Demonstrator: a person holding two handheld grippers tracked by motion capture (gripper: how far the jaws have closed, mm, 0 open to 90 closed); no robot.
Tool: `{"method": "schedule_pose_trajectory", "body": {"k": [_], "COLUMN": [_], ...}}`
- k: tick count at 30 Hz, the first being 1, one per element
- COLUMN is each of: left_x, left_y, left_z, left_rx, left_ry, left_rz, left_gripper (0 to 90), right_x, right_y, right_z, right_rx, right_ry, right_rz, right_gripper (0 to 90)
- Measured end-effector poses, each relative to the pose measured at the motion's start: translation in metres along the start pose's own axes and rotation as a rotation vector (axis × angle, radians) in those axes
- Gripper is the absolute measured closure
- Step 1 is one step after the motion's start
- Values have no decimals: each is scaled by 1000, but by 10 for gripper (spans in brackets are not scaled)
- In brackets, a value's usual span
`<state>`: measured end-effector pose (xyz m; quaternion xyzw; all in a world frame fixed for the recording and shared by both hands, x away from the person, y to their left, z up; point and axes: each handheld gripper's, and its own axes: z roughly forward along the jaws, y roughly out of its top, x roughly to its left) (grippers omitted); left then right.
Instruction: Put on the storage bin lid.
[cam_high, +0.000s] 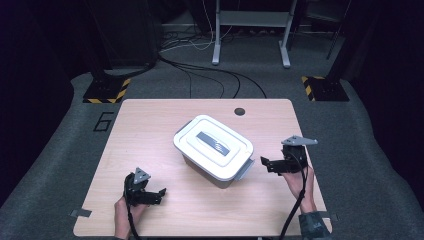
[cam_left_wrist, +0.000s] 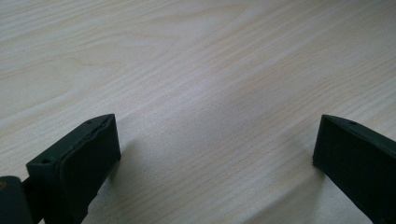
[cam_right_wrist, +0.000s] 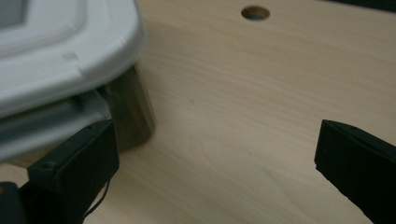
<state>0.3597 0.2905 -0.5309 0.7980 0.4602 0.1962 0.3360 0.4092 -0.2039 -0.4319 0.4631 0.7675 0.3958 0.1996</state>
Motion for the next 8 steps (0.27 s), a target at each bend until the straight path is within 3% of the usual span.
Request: {"method": "schedule_pose_trajectory", "body": {"k": [4, 8], "left_x": [0, 0], "left_y": [0, 0], "left_z": [0, 0], "left_rx": [1, 0], "left_ry": [1, 0], "left_rz": [6, -1], "left_gripper": [4, 3], "right_x": [-11, -18], "right_y": [-37, -64], "right_z": [16, 29], "right_rx": [50, 80], "right_ry": [-31, -66], "right_rz": [54, 69], "right_gripper": [0, 0]}}
